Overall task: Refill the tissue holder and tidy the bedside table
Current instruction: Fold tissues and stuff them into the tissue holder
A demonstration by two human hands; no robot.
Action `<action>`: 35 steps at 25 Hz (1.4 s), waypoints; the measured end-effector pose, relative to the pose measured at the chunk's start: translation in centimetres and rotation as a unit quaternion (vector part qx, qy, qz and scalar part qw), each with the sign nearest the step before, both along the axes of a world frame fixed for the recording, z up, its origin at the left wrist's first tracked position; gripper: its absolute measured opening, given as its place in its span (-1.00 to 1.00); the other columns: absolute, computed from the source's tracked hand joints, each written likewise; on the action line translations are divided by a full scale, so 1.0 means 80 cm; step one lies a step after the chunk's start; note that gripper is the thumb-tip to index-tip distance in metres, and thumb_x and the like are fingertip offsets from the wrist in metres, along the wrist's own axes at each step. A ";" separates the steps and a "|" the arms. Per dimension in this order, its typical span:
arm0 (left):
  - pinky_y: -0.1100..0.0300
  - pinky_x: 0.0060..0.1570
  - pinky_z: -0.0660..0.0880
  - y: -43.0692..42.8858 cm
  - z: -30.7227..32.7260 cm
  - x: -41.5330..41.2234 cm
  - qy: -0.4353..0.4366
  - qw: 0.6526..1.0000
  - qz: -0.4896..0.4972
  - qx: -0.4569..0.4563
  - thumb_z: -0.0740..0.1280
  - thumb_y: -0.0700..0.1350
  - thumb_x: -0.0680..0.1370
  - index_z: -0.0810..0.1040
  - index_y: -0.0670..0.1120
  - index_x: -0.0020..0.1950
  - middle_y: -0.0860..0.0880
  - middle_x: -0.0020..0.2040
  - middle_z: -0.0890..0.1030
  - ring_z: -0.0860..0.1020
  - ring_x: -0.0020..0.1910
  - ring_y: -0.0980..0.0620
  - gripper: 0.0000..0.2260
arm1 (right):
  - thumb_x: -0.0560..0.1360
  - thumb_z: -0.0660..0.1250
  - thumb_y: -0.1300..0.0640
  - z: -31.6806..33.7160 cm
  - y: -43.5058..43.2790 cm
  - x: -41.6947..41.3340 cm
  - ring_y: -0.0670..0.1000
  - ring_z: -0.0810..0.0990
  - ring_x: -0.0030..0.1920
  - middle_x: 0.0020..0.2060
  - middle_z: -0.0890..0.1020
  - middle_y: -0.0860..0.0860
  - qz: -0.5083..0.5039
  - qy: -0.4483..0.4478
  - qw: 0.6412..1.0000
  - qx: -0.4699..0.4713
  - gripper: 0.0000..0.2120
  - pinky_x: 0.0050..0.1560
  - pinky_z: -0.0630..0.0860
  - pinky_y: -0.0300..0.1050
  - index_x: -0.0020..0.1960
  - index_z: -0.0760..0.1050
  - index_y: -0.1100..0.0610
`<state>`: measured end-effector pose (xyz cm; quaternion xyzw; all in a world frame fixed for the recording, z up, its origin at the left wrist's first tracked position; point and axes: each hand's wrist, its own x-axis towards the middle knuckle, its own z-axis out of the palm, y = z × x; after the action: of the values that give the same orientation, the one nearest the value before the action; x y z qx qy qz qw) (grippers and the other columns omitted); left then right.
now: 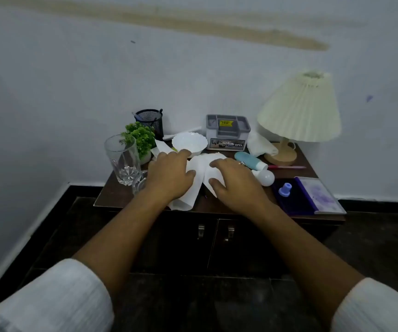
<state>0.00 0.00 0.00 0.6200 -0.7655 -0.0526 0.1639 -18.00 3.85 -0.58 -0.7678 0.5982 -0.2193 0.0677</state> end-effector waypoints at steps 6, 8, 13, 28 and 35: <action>-0.06 0.18 0.40 -0.041 -0.016 -0.007 -0.026 0.991 0.023 0.129 0.36 0.12 0.52 0.38 0.00 0.40 -0.05 0.21 0.62 0.53 0.24 -0.16 -0.51 | 0.58 0.29 0.09 -0.016 -0.042 -0.008 0.11 0.53 0.21 0.21 0.63 0.01 0.007 0.007 0.999 0.038 -0.61 0.22 0.47 0.08 0.40 0.42 0.05; -0.02 0.14 0.47 -0.050 -0.013 -0.008 0.032 0.990 0.027 0.133 0.41 0.03 0.49 0.41 0.01 0.40 -0.03 0.14 0.63 0.56 0.17 -0.12 -0.50 | 0.58 0.28 0.12 -0.015 -0.052 -0.009 0.06 0.55 0.15 0.18 0.65 -0.01 0.010 -0.021 0.998 0.057 -0.62 0.18 0.51 0.08 0.38 0.42 0.02; 0.07 -0.09 0.54 -0.058 -0.007 -0.003 0.286 0.948 0.037 0.134 0.44 -0.11 0.47 0.54 0.02 0.29 0.00 -0.06 0.63 0.62 0.02 -0.07 -0.62 | 0.60 0.27 0.13 -0.012 -0.062 -0.010 -0.02 0.61 0.05 0.07 0.65 -0.07 0.012 -0.110 0.992 0.059 -0.66 0.09 0.59 0.06 0.37 0.44 0.01; 0.13 -0.32 0.68 -0.038 0.036 -0.002 0.763 0.592 0.111 0.236 0.33 -0.22 0.61 0.52 -0.17 0.21 -0.12 -0.02 0.65 0.71 -0.24 -0.02 -0.82 | 0.56 0.36 0.21 0.009 -0.043 -0.022 0.07 0.70 -0.02 -0.11 0.74 0.01 -0.024 -0.424 0.905 -0.003 -0.90 0.02 0.65 0.18 -0.03 0.66 0.13; 0.04 0.14 0.59 -0.020 0.026 0.009 0.560 0.820 0.016 0.117 0.36 -0.26 0.58 0.53 -0.01 0.36 0.00 0.16 0.65 0.63 0.14 0.03 -0.64 | 0.50 0.38 0.20 0.042 -0.028 -0.042 0.25 0.69 0.11 0.04 0.72 0.20 -0.063 -0.647 0.750 0.127 -0.79 0.17 0.59 0.22 0.09 0.67 0.24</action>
<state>0.73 -1.57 2.11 0.5104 -0.5200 -0.4774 0.4910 -21.36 1.58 2.80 -0.3876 0.4805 -0.5892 0.5213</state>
